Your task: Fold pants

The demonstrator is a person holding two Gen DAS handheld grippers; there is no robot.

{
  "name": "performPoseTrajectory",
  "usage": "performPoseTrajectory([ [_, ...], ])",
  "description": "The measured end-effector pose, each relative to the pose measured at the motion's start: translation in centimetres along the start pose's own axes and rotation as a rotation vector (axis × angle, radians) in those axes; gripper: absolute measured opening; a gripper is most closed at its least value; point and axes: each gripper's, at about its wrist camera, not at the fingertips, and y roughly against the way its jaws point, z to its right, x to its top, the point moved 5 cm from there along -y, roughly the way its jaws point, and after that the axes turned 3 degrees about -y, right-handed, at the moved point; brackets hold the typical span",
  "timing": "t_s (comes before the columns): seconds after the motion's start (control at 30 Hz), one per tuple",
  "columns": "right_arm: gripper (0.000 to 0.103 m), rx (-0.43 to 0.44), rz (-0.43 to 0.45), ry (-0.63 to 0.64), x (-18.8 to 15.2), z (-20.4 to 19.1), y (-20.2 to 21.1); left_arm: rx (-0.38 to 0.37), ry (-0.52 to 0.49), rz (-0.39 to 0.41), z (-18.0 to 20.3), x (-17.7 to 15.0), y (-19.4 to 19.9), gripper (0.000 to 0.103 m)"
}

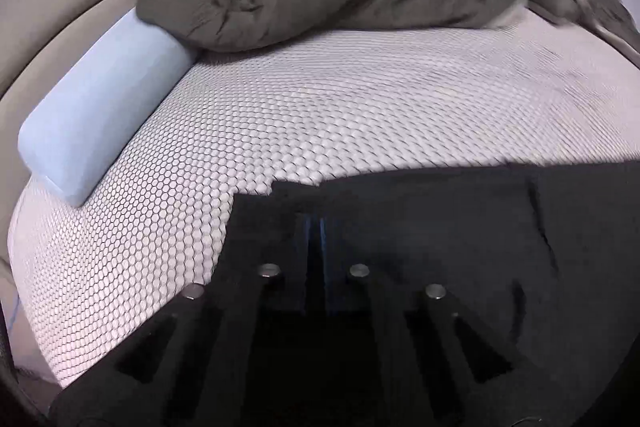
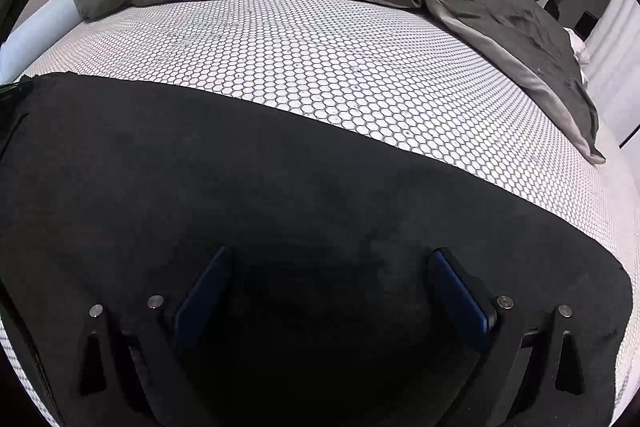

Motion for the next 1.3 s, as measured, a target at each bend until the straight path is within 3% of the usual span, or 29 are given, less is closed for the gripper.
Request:
performPoseTrajectory([
  [0.07, 0.100, -0.001, 0.003, 0.012, -0.2, -0.1, 0.5, -0.116, -0.020, 0.012, 1.2, -0.5, 1.2, 0.006],
  [0.13, 0.100, 0.006, 0.013, 0.025, -0.3, 0.1, 0.9, -0.165, -0.072, 0.010, 2.9, -1.7, 1.6, 0.008],
  [0.2, 0.100, 0.017, 0.020, 0.036, -0.5, -0.2, 1.3, -0.103, -0.110, -0.021, 3.1, -2.2, 0.0, 0.012],
  [0.3, 0.100, 0.019, 0.012, 0.054, -1.2, -0.1, 1.6, 0.014, -0.043, -0.021, 1.5, -2.8, -0.3, 0.010],
  [0.33, 0.100, 0.018, 0.008, 0.057, -1.5, 0.1, 1.6, 0.047, -0.017, -0.012, 0.5, -2.8, 0.1, 0.004],
  [0.5, 0.100, -0.003, 0.014, 0.024, -2.5, 2.8, 2.8, 0.005, 0.023, 0.017, 0.8, -3.8, 3.3, 0.006],
  [0.53, 0.100, 0.006, 0.021, 0.015, -2.6, 2.9, 3.2, -0.044, 0.014, 0.034, 1.7, -4.3, 4.4, 0.012],
  [0.6, 0.100, 0.041, 0.043, 0.008, -2.8, 2.8, 4.2, -0.149, -0.011, 0.044, 3.5, -5.9, 5.4, 0.032],
  [0.63, 0.100, 0.073, 0.062, 0.017, -2.8, 2.3, 4.9, -0.161, -0.033, 0.033, 4.2, -6.4, 5.2, 0.041],
  [0.67, 0.100, 0.092, 0.073, 0.025, -2.8, 1.9, 5.3, -0.140, -0.060, 0.026, 4.8, -7.0, 4.8, 0.042],
  [0.7, 0.100, 0.123, 0.085, 0.044, -2.9, 1.1, 5.6, -0.105, -0.077, 0.018, 4.7, -7.5, 4.0, 0.042],
  [0.77, 0.100, 0.124, 0.067, 0.089, -3.4, 0.0, 5.4, -0.062, -0.009, 0.016, 3.1, -8.0, 4.1, 0.039],
  [0.8, 0.100, 0.107, 0.057, 0.105, -3.6, -0.1, 5.1, -0.016, 0.022, 0.009, 2.0, -8.1, 4.1, 0.032],
  [0.83, 0.100, 0.073, 0.034, 0.120, -4.3, -0.1, 4.5, 0.021, 0.034, 0.010, 0.9, -8.0, 3.7, 0.016],
  [0.87, 0.100, 0.059, 0.017, 0.116, -4.7, 0.3, 4.1, 0.047, 0.043, 0.005, 0.3, -8.2, 3.7, 0.010],
  [0.97, 0.100, 0.059, 0.021, 0.081, -5.5, 1.8, 4.5, 0.091, 0.022, 0.001, -0.1, -8.0, 3.8, 0.010],
  [1.03, 0.100, 0.040, 0.040, 0.076, -6.2, 2.4, 5.5, 0.033, 0.018, 0.039, 1.3, -7.8, 5.7, 0.011],
  [1.13, 0.100, 0.044, 0.097, 0.087, -6.8, 1.9, 7.5, -0.136, 0.025, 0.116, 5.0, -8.2, 9.6, 0.011],
  [1.3, 0.100, 0.132, 0.108, 0.152, -7.6, -1.8, 7.9, -0.351, -0.150, 0.127, 16.1, -8.8, 12.5, 0.020],
])
